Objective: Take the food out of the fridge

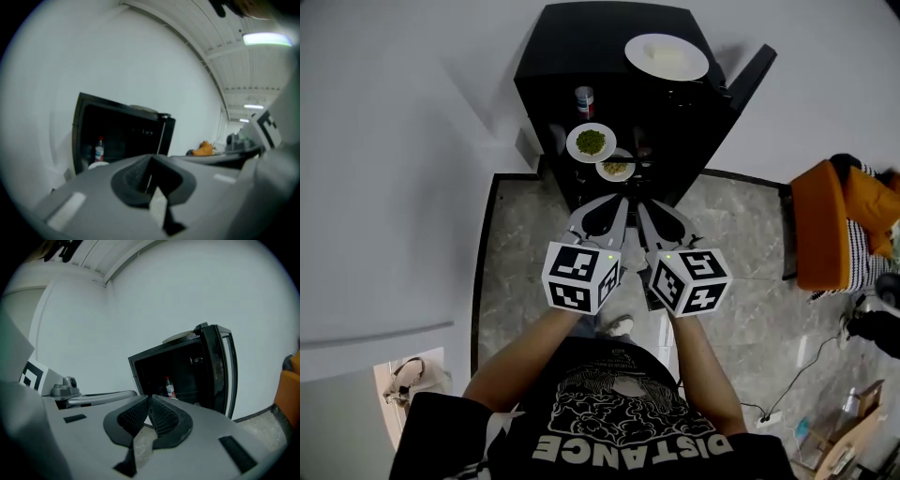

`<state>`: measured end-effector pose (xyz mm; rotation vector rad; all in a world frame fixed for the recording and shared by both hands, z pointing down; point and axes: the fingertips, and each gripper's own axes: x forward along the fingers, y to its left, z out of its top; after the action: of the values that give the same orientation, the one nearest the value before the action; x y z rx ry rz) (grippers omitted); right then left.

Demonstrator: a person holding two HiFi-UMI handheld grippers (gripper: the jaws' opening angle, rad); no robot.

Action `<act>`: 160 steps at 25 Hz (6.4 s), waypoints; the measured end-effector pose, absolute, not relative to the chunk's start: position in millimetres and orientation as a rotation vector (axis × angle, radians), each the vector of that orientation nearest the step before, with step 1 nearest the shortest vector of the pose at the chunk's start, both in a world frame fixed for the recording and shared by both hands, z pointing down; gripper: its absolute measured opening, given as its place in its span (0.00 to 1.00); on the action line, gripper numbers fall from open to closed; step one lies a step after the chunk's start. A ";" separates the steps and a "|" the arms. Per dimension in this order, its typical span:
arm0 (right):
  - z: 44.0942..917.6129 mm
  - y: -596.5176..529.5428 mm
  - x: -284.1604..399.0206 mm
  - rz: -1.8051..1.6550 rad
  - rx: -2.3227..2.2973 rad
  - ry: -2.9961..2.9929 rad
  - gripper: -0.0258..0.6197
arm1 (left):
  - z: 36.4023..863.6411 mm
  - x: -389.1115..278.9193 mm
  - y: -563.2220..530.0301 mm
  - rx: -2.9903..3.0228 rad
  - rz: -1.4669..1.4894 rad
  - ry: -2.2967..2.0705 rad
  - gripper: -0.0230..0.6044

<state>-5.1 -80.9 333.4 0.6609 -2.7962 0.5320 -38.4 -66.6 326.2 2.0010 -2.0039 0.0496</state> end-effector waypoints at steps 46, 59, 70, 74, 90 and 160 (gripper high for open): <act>597.8 -203.1 -215.9 2.155 0.976 -2.368 0.23 | 465.3 -224.4 -107.3 2.070 0.162 -1.726 0.04; 606.9 -210.8 -206.6 2.527 0.996 -2.195 0.05 | 468.7 -233.1 -104.0 2.058 0.175 -1.726 0.04; 569.4 -191.4 -183.4 2.526 0.935 -2.280 0.05 | 448.7 -226.2 -96.9 2.070 0.151 -1.751 0.04; 539.9 -170.0 -163.7 2.541 0.918 -2.295 0.05 | 432.2 -220.5 -94.6 2.080 0.135 -1.772 0.04; 381.7 -84.3 -98.8 2.488 0.725 -2.428 0.05 | 351.2 -221.0 -77.2 2.066 0.118 -1.948 0.04; 280.4 -138.2 -61.5 1.003 0.608 -2.933 0.06 | 301.9 -107.3 -101.5 2.020 0.016 -2.063 0.04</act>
<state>-61.5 -138.2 280.4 0.6084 -2.9331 1.0029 -107.3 -101.5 301.9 2.0203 -2.0626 0.0161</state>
